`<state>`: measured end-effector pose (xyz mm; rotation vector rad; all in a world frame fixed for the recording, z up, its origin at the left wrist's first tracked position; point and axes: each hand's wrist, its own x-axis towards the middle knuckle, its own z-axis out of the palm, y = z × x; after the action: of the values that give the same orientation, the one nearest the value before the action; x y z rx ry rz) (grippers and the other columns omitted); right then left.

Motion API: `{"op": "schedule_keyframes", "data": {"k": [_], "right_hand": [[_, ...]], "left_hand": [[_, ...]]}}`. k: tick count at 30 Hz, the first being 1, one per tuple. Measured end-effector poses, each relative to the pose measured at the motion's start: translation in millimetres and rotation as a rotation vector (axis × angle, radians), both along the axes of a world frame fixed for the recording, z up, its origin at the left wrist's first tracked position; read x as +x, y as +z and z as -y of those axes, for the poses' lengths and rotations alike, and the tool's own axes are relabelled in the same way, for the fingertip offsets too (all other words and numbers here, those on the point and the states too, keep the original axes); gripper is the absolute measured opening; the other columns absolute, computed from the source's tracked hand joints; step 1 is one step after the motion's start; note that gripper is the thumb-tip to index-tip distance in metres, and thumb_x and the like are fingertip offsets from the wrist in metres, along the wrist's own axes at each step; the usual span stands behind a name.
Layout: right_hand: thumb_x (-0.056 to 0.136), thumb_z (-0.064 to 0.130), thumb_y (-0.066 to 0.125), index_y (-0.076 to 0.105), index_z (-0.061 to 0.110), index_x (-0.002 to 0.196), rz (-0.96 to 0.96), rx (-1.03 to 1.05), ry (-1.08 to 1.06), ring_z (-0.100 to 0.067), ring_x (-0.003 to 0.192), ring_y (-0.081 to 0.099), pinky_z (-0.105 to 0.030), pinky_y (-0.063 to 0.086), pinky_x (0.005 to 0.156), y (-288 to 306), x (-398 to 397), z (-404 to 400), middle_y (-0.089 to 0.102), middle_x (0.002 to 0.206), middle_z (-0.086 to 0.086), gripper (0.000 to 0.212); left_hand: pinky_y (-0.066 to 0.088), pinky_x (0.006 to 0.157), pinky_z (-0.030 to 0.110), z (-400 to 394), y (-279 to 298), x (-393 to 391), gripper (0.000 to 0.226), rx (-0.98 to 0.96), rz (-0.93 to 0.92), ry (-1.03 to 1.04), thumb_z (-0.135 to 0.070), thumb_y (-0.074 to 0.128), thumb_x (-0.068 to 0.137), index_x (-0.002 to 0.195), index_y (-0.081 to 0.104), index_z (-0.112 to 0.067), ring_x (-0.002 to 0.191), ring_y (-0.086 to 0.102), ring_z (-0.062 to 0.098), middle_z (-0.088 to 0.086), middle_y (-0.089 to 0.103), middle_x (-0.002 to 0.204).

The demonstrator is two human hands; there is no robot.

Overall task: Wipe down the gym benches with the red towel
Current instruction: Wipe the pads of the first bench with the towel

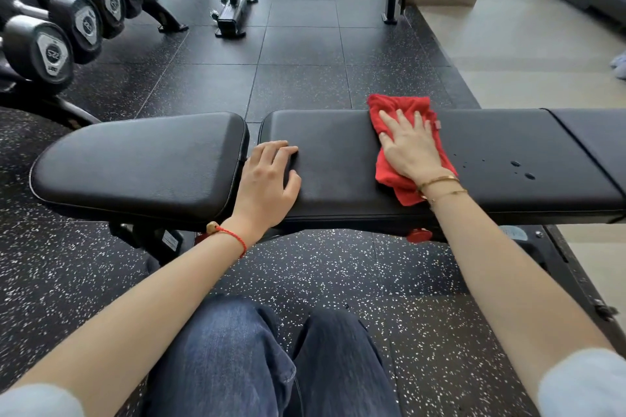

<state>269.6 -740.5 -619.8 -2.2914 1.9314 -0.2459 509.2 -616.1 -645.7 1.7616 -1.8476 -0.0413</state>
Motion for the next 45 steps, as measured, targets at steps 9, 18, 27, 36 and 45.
{"op": "schedule_keyframes", "data": {"k": [9,18,27,36,45], "right_hand": [[0.101,0.029,0.042,0.03,0.032,0.15,0.093,-0.08,0.342,-0.029,0.149,0.011,-0.039,-0.006,0.121,-6,7,-66,0.023,0.16,0.0,0.051],[0.102,0.035,0.035,0.025,0.031,0.152,0.054,-0.012,-0.003,-0.034,0.149,0.008,-0.045,-0.005,0.121,2,-24,-16,0.017,0.162,-0.004,0.051],[0.101,0.032,0.039,0.026,0.033,0.151,0.075,-0.05,0.275,-0.029,0.15,0.007,-0.039,-0.006,0.121,-4,21,-49,0.019,0.161,-0.002,0.052],[0.101,0.03,0.04,0.03,0.032,0.15,0.072,-0.121,0.103,-0.029,0.149,0.014,-0.04,-0.004,0.121,-9,-49,-73,0.024,0.16,-0.001,0.05],[0.101,0.037,0.033,0.023,0.032,0.153,0.015,0.004,-0.031,-0.034,0.149,0.006,-0.046,-0.005,0.12,0,-38,4,0.015,0.162,-0.004,0.052]], "left_hand": [[0.033,0.113,0.04,-1,1,-1,0.043,0.018,0.04,-0.007,-0.024,0.046,0.09,0.13,0.056,-0.008,0.129,0.043,0.028,0.01,0.053,0.135],[0.035,0.111,0.042,0,2,-5,0.04,0.019,0.085,0.009,-0.018,0.05,0.092,0.129,0.055,-0.004,0.129,0.043,0.03,0.013,0.053,0.135],[0.034,0.112,0.041,0,8,-10,0.041,0.057,0.189,0.049,-0.021,0.049,0.093,0.131,0.056,-0.008,0.131,0.044,0.028,0.011,0.052,0.14],[0.042,0.101,0.041,2,18,-39,0.034,-0.041,0.092,-0.043,-0.012,0.047,0.09,0.119,0.063,-0.013,0.121,0.053,0.025,0.003,0.063,0.124],[0.034,0.102,0.039,15,6,-56,0.034,0.001,0.224,-0.012,-0.03,0.046,0.089,0.119,0.06,-0.018,0.121,0.05,0.024,0.001,0.059,0.126]]}}
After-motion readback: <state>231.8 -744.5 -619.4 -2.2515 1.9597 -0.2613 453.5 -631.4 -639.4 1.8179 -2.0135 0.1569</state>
